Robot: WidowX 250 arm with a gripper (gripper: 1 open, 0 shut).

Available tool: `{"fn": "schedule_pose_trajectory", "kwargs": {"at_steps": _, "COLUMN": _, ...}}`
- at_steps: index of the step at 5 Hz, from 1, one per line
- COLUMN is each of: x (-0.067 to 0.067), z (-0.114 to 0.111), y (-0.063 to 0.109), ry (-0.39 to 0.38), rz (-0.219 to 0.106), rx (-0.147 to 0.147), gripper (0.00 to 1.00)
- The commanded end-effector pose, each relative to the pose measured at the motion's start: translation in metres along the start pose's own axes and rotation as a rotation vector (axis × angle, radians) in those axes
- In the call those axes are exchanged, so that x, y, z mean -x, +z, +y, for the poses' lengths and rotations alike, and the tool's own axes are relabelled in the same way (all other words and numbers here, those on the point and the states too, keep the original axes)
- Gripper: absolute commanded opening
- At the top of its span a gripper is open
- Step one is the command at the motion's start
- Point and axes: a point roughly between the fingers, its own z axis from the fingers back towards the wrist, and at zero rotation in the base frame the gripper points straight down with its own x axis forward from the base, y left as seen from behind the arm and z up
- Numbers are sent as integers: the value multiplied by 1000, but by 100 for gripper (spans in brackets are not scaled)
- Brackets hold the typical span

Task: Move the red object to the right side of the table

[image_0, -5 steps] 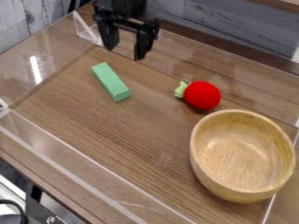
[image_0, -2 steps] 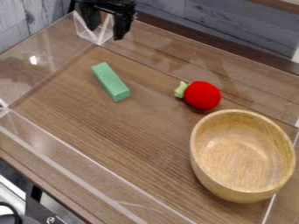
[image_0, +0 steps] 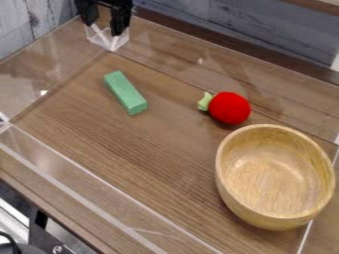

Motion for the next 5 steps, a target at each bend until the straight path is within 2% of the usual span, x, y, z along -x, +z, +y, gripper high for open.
{"fn": "schedule_pose_trajectory", "kwargs": {"at_steps": 1, "x": -11, "z": 9, "y": 25, "ry": 50, "rz": -54, "rx": -20, "gripper": 100}}
{"fn": "schedule_pose_trajectory", "kwargs": {"at_steps": 3, "x": -21, "z": 27, "y": 32, "ry": 133, "rz": -36, "rx": -6, "gripper": 100}}
{"fn": "schedule_pose_trajectory", "kwargs": {"at_steps": 5, "x": -23, "z": 25, "y": 22, "ry": 37, "rz": -26, "rx": 31, "gripper": 100}}
